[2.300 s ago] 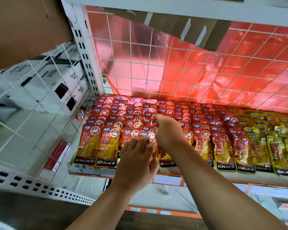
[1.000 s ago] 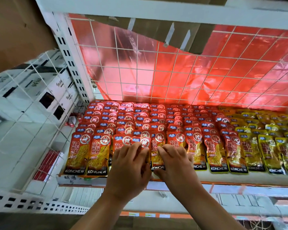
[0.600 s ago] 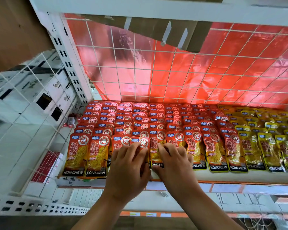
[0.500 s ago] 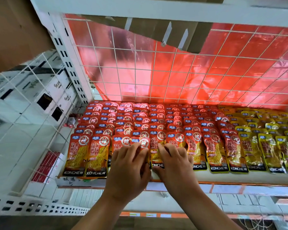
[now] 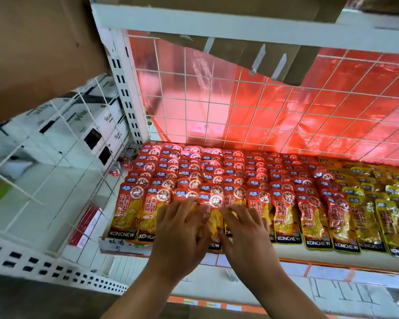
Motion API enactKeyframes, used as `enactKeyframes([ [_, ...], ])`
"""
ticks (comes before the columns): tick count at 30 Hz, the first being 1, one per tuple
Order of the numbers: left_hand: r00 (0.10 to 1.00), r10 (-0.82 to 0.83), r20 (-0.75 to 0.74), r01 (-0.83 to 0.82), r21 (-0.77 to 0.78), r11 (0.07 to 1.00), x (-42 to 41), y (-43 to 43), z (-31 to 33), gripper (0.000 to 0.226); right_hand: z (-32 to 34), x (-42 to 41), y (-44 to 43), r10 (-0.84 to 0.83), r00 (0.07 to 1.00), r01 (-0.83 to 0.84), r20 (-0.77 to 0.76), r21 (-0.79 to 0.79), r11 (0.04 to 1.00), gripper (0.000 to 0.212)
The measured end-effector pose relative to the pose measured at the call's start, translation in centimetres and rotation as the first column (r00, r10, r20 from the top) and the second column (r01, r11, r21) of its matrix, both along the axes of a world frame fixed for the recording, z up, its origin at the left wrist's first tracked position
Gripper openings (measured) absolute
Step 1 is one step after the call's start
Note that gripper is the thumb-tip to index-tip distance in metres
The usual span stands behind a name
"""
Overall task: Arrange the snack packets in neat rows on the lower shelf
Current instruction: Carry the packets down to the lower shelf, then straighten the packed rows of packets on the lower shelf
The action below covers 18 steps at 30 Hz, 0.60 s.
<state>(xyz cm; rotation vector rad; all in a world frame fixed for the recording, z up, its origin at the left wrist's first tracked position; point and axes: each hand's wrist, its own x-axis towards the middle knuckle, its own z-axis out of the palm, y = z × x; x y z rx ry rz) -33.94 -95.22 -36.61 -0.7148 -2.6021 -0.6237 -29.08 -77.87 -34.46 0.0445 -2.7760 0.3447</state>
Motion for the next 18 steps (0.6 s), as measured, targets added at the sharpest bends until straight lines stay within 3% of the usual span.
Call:
enactKeyframes([
  [4, 0.998, 0.011, -0.065, -0.014, -0.056, 0.998, -0.9, -2.6, 0.1, 0.036, -0.2, 0.0, -2.4, 0.125, 0.992, -0.124, -0.007, 0.054, 0.991, 0.049],
  [13, 0.999, -0.037, -0.03, 0.035, -0.083, 0.996, -1.2, -3.5, -0.2, 0.033, -1.8, -1.1, -3.8, 0.088, 0.993, -0.091, 0.082, 0.032, 0.995, 0.031],
  [18, 0.998, -0.051, -0.022, 0.049, -0.074, 0.996, -1.3, -3.5, -0.1, 0.032, -2.2, -1.3, -3.7, 0.064, 0.996, -0.067, 0.062, 0.048, 0.997, 0.032],
])
